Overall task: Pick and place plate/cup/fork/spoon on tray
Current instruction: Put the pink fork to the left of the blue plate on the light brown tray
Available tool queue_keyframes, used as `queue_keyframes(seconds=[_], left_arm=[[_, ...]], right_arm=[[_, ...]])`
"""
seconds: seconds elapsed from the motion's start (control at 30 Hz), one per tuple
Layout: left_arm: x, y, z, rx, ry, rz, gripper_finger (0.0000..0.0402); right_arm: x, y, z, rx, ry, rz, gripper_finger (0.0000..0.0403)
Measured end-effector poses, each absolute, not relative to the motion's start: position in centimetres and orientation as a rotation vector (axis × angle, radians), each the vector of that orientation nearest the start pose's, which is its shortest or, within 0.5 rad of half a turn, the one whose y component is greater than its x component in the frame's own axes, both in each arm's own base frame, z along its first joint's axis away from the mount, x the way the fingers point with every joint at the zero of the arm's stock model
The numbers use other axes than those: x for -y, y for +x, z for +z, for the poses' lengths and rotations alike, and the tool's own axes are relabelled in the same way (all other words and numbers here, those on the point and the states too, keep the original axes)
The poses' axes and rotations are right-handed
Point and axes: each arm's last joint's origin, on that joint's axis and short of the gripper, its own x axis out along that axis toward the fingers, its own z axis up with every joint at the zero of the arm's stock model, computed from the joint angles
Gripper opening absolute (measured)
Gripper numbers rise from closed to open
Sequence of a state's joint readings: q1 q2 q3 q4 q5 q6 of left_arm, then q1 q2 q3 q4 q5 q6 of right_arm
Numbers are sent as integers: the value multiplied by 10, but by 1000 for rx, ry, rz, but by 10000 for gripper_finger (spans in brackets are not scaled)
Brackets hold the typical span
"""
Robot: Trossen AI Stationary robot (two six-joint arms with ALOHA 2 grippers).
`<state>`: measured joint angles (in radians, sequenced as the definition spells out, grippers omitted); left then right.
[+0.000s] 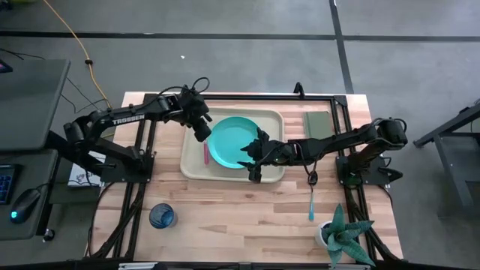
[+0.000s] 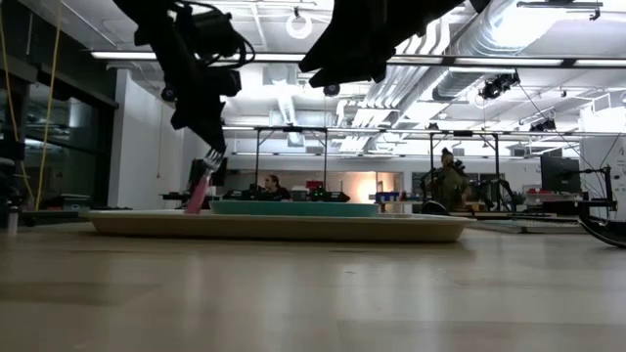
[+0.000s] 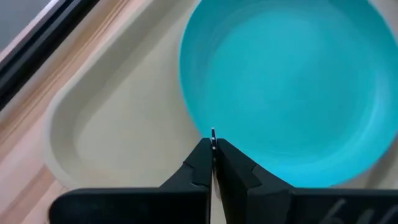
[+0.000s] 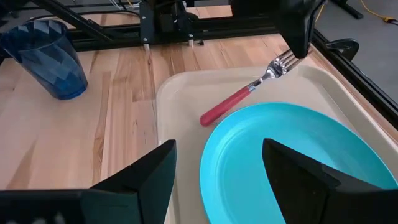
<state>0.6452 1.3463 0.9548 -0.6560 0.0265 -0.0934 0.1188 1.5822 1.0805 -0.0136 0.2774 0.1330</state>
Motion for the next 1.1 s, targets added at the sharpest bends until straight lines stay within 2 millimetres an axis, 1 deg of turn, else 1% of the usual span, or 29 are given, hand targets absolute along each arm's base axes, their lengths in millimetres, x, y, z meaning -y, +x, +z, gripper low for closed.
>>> queue_keyframes(seconds=[0.17, 0.37, 0.53, 0.67, 0.93, 1.1], left_arm=[[-162, 199, 224, -976, -454, 646, 0], [-167, 192, 204, -923, -448, 684, 0], [-166, 189, 189, -881, -471, 668, 0], [-163, 186, 176, -837, -498, 689, 0], [-164, 175, 156, -721, -594, 768, 0], [-161, 168, 144, -687, -637, 805, 0]], right_arm=[[-34, 348, 255, -493, 30, -188, 231], [-34, 349, 255, -486, 37, -189, 231], [-34, 349, 256, -478, 38, -189, 231], [-34, 349, 256, -478, 39, -189, 231], [-34, 349, 256, -478, 40, -189, 231], [-34, 349, 256, -478, 40, -189, 231]])
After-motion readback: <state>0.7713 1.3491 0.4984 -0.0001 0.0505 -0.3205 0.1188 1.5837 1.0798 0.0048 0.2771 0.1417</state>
